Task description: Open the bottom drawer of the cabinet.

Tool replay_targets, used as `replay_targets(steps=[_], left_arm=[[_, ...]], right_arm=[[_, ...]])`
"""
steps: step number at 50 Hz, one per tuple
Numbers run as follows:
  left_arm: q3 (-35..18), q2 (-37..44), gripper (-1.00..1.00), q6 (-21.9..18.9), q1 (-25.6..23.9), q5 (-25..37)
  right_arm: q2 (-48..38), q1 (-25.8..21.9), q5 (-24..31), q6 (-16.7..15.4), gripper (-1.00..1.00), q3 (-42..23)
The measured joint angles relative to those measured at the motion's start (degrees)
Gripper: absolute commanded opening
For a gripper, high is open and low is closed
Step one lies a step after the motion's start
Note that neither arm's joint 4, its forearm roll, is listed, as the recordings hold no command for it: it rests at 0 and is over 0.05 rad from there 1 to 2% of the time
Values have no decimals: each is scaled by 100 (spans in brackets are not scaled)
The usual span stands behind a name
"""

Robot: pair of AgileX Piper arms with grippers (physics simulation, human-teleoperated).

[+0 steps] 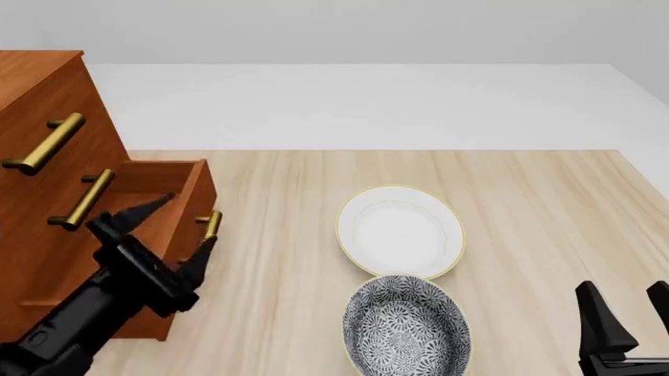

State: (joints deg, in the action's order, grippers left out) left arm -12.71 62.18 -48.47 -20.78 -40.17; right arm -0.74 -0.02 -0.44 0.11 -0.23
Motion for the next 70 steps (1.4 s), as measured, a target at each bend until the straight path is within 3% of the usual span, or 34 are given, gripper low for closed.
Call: replay_targets(steps=[5, 11, 20, 29, 50, 70], left_arm=[[-282, -1093, 100, 488, 364, 1155], [-715, -1768, 100, 984, 590, 2295], [-1324, -2117, 100, 1570, 781, 3647], [-1871, -2046, 100, 1994, 872, 4566], [-2908, -1328, 100, 2729, 907, 5999], [-2916, -686, 100, 3422, 1039, 6259]], right_arm=[[0, 0, 0, 0, 100, 0], [1, 0, 0, 0, 100, 0], [0, 0, 0, 0, 100, 0], [0, 0, 0, 0, 100, 0], [1, 0, 0, 0, 100, 0], [1, 0, 0, 0, 100, 0]])
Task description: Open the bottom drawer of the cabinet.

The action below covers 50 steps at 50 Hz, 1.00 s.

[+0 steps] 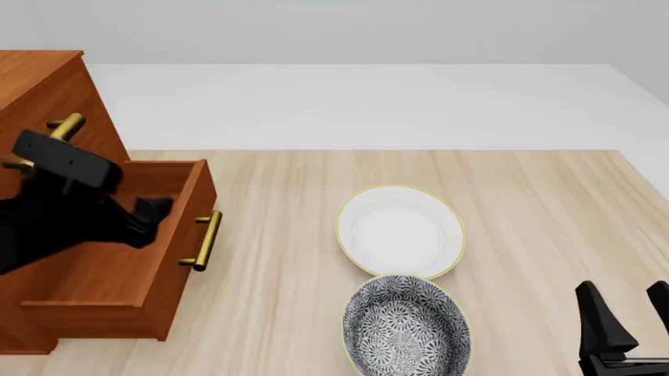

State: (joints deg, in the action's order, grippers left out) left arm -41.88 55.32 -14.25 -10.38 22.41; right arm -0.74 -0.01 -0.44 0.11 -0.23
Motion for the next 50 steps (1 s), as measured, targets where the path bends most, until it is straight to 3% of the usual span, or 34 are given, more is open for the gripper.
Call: replay_targets(steps=[50], left_arm=[[697, 1119, 100, 966, 298, -747]], right_arm=[[0, 0, 0, 1, 100, 0]])
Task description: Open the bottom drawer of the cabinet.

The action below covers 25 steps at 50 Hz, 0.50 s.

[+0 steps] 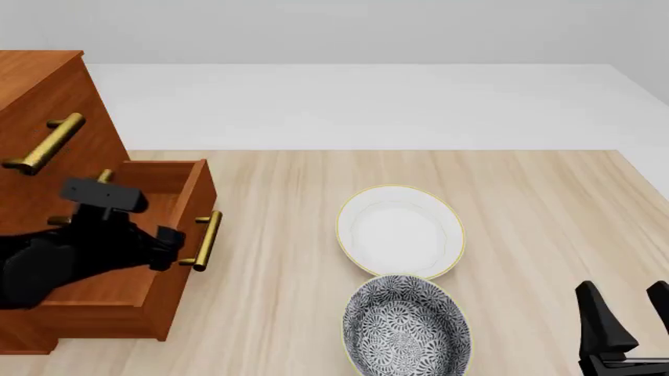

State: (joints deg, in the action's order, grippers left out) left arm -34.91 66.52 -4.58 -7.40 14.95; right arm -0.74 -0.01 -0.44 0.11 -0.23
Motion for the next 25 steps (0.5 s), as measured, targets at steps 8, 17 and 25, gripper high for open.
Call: replay_targets(steps=[8, 17, 25], left_arm=[[77, 234, 100, 95, 42, -194], [183, 384, 100, 118, 132, -356], [272, 518, 100, 156, 172, -493]], right_arm=[[0, 0, 0, 0, 100, 0], [0, 0, 0, 0, 100, 0], [0, 0, 0, -1, 100, 0]])
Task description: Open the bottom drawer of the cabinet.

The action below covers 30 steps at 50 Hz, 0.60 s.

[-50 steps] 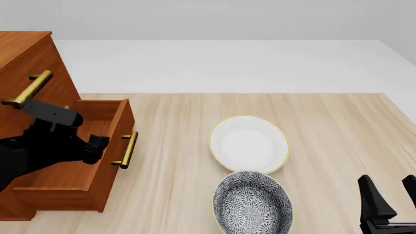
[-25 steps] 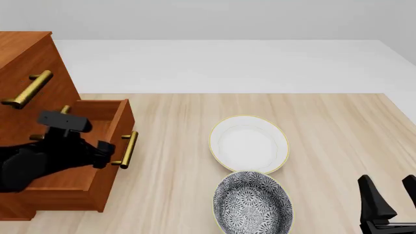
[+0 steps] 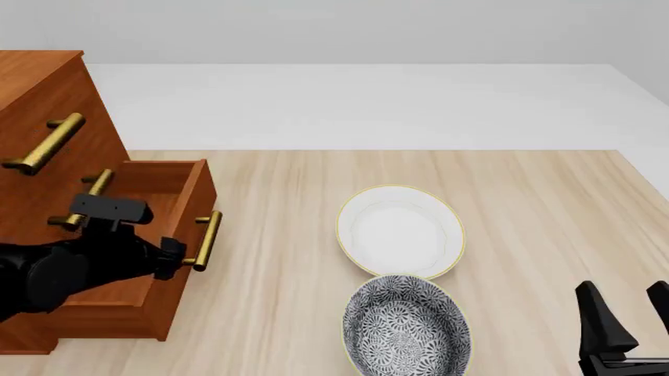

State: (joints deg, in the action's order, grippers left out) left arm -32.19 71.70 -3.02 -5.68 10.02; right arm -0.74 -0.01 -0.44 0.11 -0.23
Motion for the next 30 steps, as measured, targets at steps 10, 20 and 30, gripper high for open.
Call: replay_targets(steps=[10, 20, 30], left_arm=[[101, 188, 100, 38, 46, -186], [184, 405, 100, 61, 107, -394], [253, 616, 100, 88, 155, -575]], right_arm=[[0, 0, 0, 0, 100, 0], [-1, 0, 0, 0, 100, 0], [0, 0, 0, 0, 100, 0]])
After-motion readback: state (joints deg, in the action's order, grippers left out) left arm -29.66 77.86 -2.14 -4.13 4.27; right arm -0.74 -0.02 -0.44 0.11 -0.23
